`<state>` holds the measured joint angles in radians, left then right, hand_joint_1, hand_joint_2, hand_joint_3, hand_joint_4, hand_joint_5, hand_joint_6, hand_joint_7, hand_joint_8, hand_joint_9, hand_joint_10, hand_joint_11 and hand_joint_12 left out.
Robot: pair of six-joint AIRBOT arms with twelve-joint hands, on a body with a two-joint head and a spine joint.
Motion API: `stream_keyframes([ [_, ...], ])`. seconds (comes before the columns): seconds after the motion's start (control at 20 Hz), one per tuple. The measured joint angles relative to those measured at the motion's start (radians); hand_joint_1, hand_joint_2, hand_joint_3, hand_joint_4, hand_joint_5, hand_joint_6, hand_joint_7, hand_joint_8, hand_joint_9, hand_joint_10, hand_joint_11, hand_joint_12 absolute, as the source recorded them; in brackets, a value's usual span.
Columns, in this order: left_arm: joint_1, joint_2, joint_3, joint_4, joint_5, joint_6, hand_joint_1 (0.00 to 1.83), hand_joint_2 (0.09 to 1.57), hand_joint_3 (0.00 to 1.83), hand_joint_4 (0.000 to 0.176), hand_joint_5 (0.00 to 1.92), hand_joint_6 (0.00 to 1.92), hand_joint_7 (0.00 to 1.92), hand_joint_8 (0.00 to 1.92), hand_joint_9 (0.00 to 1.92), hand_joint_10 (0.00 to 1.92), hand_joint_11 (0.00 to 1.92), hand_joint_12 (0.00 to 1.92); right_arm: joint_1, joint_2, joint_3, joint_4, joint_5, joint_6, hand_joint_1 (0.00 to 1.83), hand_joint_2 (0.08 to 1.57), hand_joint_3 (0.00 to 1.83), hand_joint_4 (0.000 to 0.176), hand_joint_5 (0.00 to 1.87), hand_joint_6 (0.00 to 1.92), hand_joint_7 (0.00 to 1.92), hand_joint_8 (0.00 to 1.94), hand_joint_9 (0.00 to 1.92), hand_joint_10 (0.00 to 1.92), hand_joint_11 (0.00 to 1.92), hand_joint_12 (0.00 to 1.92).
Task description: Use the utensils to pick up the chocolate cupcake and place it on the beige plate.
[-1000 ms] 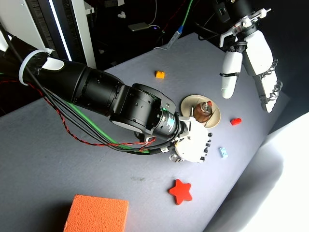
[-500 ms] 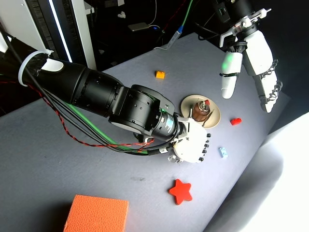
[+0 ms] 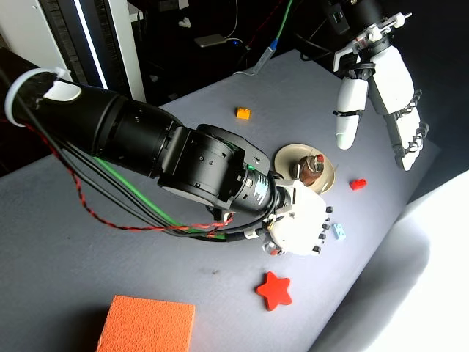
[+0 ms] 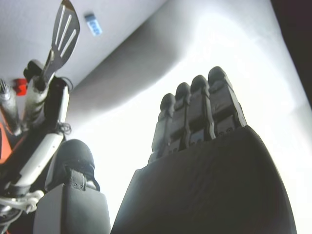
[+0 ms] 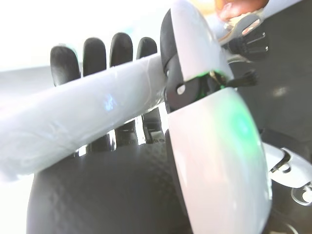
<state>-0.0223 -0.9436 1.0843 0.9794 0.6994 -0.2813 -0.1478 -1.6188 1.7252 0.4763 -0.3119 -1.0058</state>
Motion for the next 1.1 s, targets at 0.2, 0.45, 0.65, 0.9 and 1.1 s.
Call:
stream_keyframes([
  [0.2, 0.000, 0.000, 0.000, -0.001, -0.003, 0.000, 0.16, 1.14, 0.00, 0.000, 0.05, 0.00, 0.04, 0.00, 0.01, 0.00, 0.00, 0.00, 0.027, 0.078, -0.103, 0.001, 0.002, -0.009, 1.11, 1.30, 0.00, 0.000, 0.62, 1.44, 0.68, 1.56, 0.45, 1.46, 0.49, 1.87],
  [0.45, 0.000, 0.000, 0.000, 0.000, 0.000, 0.000, 0.16, 1.14, 0.00, 0.000, 0.04, 0.00, 0.04, 0.00, 0.01, 0.00, 0.00, 0.00, 0.046, 0.195, -0.263, 0.003, 0.007, -0.079, 1.05, 1.30, 0.00, 0.000, 0.63, 1.49, 0.44, 1.21, 0.34, 1.51, 0.39, 1.90],
  [0.65, 0.000, 0.000, 0.000, -0.001, -0.001, 0.000, 0.18, 1.13, 0.00, 0.000, 0.06, 0.01, 0.06, 0.01, 0.02, 0.01, 0.00, 0.00, 0.021, 0.299, -0.395, 0.006, 0.079, -0.221, 1.05, 1.31, 0.00, 0.000, 0.62, 1.51, 0.44, 1.19, 0.40, 1.44, 0.41, 1.77],
  [0.9, 0.000, 0.001, 0.000, -0.002, 0.003, 0.000, 0.18, 1.13, 0.00, 0.000, 0.05, 0.00, 0.05, 0.00, 0.01, 0.00, 0.00, 0.00, -0.121, 0.367, -0.507, 0.010, 0.233, -0.321, 1.04, 1.32, 0.00, 0.000, 0.60, 1.53, 0.45, 1.14, 0.39, 1.40, 0.36, 1.75],
  [1.1, 0.000, 0.002, 0.000, -0.002, 0.002, 0.000, 0.19, 1.13, 0.00, 0.000, 0.05, 0.00, 0.05, 0.01, 0.01, 0.00, 0.00, 0.00, -0.206, 0.383, -0.549, -0.120, 0.428, -0.263, 1.05, 1.31, 0.00, 0.000, 0.62, 1.51, 0.47, 1.14, 0.40, 1.34, 0.33, 1.70],
])
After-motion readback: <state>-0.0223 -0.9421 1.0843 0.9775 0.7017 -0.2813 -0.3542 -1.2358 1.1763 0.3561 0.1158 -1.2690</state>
